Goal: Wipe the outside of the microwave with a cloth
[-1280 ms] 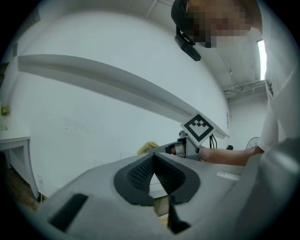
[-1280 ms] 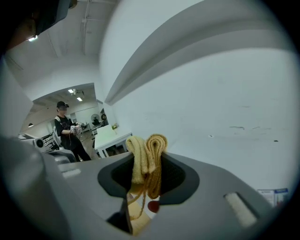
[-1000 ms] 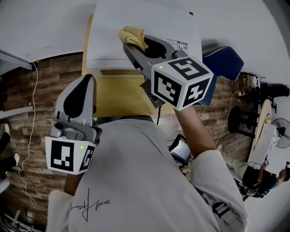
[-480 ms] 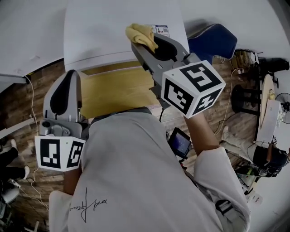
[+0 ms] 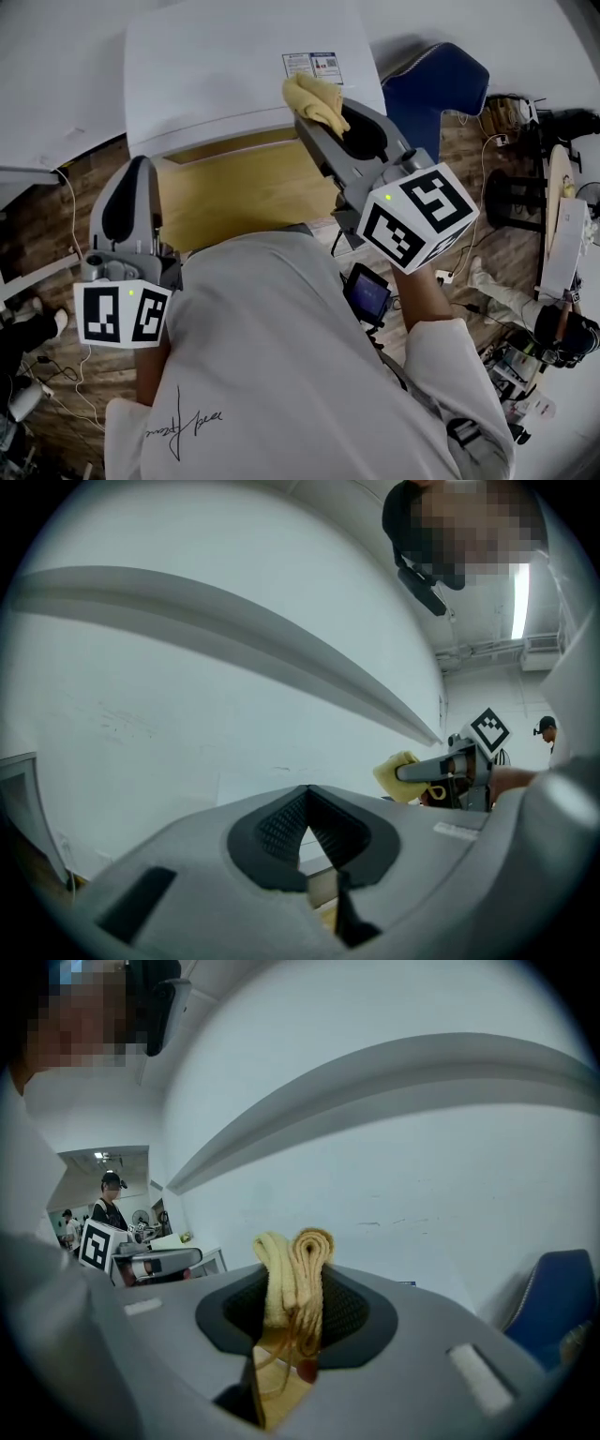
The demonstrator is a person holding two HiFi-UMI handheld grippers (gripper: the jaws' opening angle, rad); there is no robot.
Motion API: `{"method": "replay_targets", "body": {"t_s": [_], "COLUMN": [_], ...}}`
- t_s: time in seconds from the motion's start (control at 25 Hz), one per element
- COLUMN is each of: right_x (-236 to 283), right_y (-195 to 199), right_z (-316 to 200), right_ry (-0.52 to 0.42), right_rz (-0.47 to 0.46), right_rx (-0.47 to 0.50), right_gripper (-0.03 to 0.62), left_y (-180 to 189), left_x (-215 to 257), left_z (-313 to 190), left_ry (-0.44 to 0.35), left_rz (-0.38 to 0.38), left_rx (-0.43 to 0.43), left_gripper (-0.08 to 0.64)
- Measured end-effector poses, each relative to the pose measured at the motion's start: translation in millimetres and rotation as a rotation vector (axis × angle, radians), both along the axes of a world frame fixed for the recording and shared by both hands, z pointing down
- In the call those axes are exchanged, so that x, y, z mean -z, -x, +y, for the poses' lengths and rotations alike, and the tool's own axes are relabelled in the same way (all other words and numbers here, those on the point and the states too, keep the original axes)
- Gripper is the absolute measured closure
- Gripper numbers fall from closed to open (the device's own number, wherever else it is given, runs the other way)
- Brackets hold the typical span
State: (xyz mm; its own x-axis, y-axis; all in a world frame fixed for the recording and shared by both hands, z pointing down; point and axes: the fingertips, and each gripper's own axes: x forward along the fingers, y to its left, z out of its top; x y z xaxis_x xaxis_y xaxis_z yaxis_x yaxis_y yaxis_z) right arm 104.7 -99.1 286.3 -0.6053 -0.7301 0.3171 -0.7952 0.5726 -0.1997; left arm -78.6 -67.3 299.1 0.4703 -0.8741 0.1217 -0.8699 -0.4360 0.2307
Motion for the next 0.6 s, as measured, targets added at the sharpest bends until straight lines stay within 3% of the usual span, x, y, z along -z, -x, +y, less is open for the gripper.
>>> {"method": "replay_targets", "body": {"t_s": [0.2,0.6], "right_x": [-2,-5], "right_y": [-6,-23], "right_z": [25,39], "right_ry": [-0.025,-0.017], "right_rz": [-0.046,-0.041], "right_rx": [-0.033,-0.086], "right_gripper": [0.469,0.474], "left_y": [-2,-14], "left_x": [-7,2], "left_z": [13,22], "left_ry": [0.014,0.024], "left_rz": [0.01,-0.006], "left_rx": [-0.007,-0.017], "left_gripper": [0.563,0.565]}}
